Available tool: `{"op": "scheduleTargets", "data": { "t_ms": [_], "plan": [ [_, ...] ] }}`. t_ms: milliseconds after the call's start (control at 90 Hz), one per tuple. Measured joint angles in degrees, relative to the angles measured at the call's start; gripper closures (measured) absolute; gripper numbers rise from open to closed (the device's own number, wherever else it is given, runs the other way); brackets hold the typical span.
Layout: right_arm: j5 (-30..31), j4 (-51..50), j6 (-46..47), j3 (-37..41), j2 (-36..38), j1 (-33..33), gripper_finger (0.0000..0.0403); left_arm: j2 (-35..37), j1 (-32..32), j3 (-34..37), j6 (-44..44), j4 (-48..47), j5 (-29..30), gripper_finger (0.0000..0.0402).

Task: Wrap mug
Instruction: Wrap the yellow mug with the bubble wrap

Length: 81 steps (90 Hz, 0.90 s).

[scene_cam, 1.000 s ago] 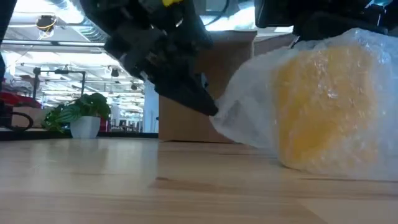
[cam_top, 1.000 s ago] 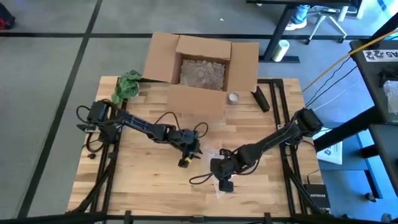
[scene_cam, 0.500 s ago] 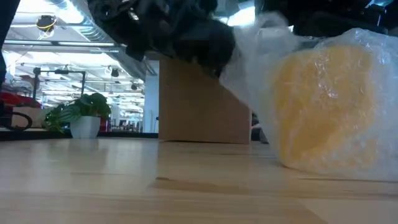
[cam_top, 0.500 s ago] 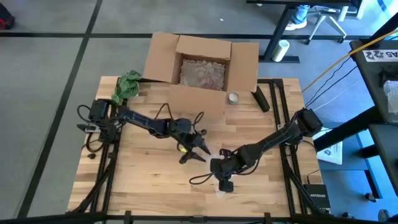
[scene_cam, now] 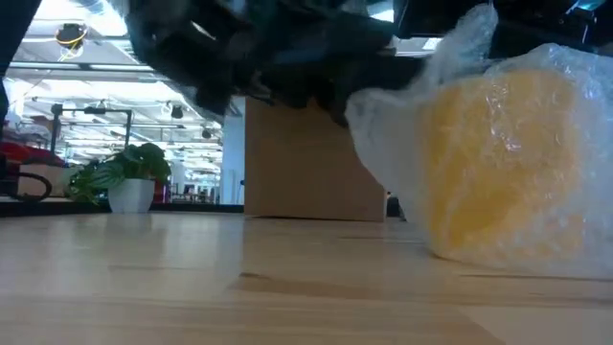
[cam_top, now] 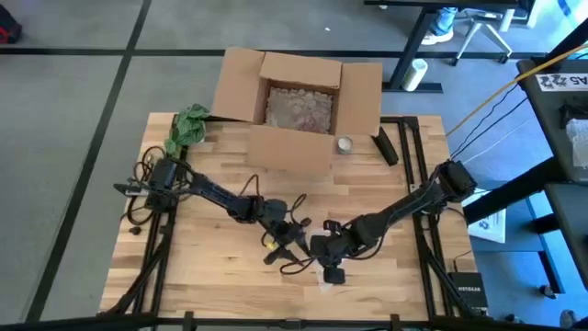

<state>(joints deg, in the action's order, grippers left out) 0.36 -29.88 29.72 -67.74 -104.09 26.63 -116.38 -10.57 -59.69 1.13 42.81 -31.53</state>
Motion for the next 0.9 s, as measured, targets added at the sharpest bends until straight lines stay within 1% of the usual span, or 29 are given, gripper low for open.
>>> {"op": "scheduleTargets", "data": {
  "t_ms": [111,256,333,511,611,678,833,900],
  "plan": [
    [0.0,0.3,-0.3,0.0,0.0,0.0,0.0403,-2.3,0.0,-4.2,1.0,-0.2,-0.4,0.0257],
    [0.2,0.4,-0.7,0.1,0.0,0.1,0.0403,-2.6,0.1,-7.0,2.4,-3.7,-1.0,0.0257],
    [0.1,0.4,-0.6,0.0,0.0,0.1,0.0403,-1.6,0.1,-7.4,2.6,-7.7,-0.9,0.0257],
    [0.1,0.5,0.0,-0.1,0.0,0.0,0.0403,2.9,1.1,-7.9,3.7,-21.9,-0.8,0.0257],
    [0.1,0.5,0.0,-0.1,0.0,0.0,0.0403,5.4,1.5,-7.8,4.2,-27.7,-0.1,0.0257],
    [0.1,0.4,0.0,-0.1,0.0,0.0,0.0403,7.4,1.5,-7.8,5.4,-30.8,2.9,0.0257],
    [0.2,0.3,0.0,-0.1,0.0,0.0,0.0403,11.7,1.5,-7.8,7.9,-42.1,17.0,0.0256],
    [0.2,0.3,0.0,-0.1,0.0,0.0,0.0403,12.2,1.8,-7.8,7.6,-45.6,20.1,0.0252]
  ]
}}
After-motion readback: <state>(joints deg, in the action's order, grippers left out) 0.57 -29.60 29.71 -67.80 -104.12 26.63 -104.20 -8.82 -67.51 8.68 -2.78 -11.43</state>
